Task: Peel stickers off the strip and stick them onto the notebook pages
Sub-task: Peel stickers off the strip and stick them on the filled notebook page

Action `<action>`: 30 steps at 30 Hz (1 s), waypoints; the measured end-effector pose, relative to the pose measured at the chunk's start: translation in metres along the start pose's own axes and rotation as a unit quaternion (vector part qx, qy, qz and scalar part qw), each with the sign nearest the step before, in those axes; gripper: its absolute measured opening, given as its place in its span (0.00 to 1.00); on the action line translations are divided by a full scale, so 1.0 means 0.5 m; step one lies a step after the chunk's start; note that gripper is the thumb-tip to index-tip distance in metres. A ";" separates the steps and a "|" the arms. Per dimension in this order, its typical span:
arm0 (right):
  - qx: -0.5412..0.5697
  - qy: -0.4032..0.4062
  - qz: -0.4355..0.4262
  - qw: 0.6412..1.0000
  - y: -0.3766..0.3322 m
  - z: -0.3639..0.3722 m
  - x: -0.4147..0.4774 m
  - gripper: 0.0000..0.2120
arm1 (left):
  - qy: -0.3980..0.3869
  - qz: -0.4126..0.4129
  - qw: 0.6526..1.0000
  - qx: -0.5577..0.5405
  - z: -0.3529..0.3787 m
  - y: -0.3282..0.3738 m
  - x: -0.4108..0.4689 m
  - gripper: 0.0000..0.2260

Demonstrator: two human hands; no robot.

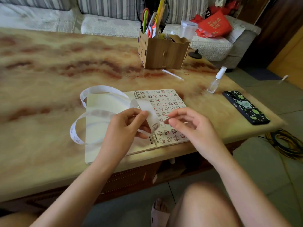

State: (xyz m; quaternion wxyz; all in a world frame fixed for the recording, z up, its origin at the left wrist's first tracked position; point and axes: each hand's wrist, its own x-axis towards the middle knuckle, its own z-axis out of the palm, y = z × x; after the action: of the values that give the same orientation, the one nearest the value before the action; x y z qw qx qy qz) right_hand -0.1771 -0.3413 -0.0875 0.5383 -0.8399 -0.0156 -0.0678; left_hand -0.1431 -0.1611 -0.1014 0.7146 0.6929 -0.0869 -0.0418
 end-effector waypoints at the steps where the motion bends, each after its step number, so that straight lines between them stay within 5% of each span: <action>1: 0.003 -0.003 -0.004 1.000 -0.002 0.011 0.000 0.07 | 0.002 0.001 1.000 -0.002 -0.001 0.000 0.001 0.08; 22: 0.047 0.022 -0.063 0.997 -0.003 0.046 0.004 0.07 | -0.023 -0.013 1.000 -0.010 0.002 -0.005 -0.001 0.14; 30: 0.036 0.022 -0.072 0.997 0.002 0.044 0.002 0.06 | -0.035 -0.010 0.999 0.020 0.002 -0.007 -0.002 0.07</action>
State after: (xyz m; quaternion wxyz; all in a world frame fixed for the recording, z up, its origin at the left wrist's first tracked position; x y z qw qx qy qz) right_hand -0.1737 -0.3218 -0.0973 0.5619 -0.8152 -0.0663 -0.1241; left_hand -0.1442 -0.1619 -0.1052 0.6969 0.7057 -0.1055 -0.0719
